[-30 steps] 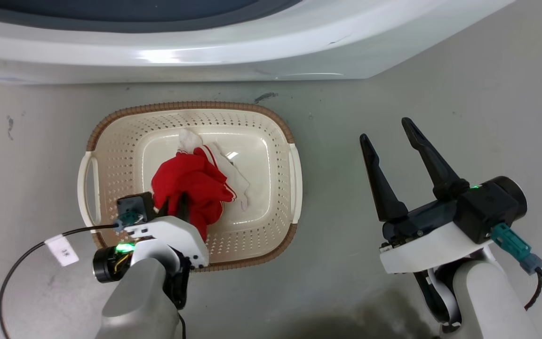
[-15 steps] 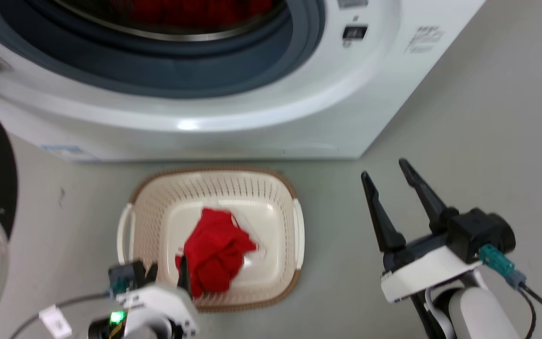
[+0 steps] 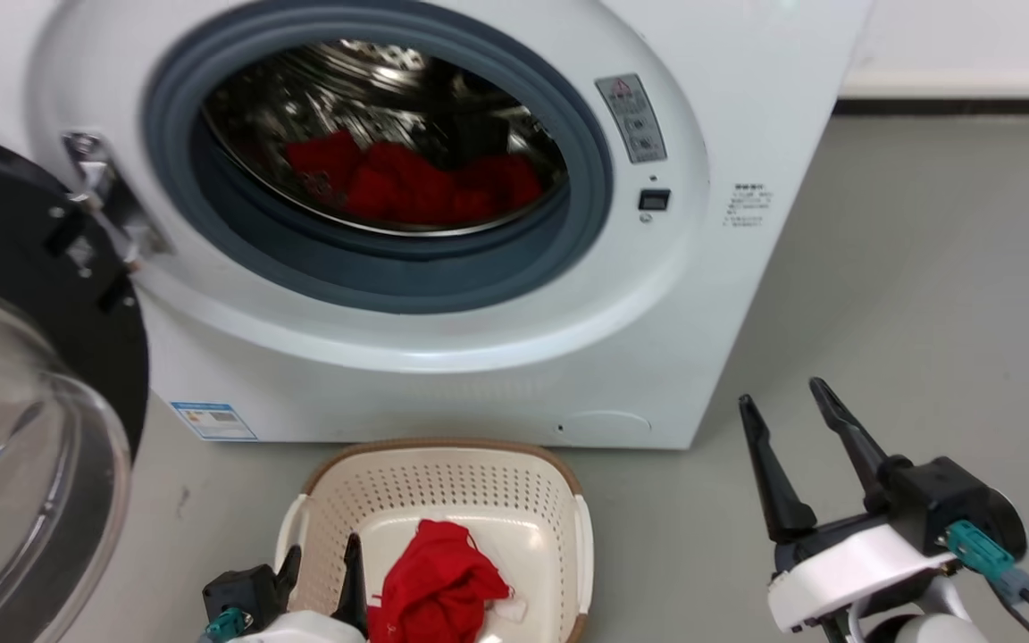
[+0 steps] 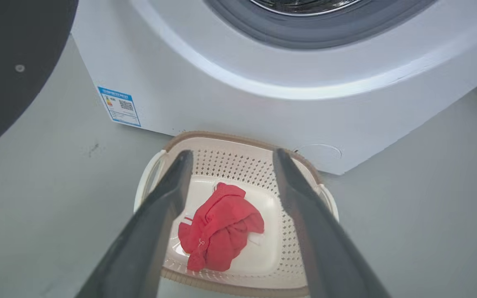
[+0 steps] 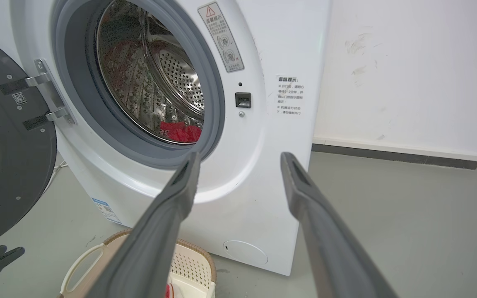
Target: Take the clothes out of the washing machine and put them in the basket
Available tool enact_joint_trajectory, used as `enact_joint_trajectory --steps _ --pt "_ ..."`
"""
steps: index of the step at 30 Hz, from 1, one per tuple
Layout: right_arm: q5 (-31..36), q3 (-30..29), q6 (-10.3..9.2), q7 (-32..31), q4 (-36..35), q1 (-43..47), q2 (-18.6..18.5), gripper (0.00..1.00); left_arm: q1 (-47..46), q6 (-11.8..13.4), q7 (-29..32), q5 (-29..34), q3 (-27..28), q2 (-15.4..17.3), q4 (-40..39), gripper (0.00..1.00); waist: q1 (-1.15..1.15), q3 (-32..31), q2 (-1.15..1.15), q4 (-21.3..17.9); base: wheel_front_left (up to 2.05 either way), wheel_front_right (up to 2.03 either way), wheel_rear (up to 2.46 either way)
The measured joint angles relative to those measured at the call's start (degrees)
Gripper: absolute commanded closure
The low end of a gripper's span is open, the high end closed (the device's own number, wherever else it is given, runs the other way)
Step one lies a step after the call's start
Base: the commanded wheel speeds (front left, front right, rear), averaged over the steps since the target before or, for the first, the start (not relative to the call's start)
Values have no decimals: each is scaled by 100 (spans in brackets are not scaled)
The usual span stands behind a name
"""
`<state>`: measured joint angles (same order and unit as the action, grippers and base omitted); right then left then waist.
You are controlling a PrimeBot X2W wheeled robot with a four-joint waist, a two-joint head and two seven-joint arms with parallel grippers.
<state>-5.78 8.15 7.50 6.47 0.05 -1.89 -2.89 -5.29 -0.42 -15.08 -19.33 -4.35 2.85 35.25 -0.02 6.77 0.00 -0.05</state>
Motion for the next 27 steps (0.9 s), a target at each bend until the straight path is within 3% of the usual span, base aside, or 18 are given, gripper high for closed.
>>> enact_joint_trajectory --steps 13,20,27 --pt "69 -300 0 -212 -414 312 0 0 250 194 0 567 -154 2 -1816 0 0 -404 0 241 0 0 0" --pt "71 -374 0 -301 -608 273 0 0 -307 93 1 882 -79 5 -2158 0 2 -169 0 252 0 0 0" --pt "219 -290 1 -425 -859 -149 2 0 -1416 -21 0 900 -141 5 -1825 0 2 307 0 285 0 0 0"
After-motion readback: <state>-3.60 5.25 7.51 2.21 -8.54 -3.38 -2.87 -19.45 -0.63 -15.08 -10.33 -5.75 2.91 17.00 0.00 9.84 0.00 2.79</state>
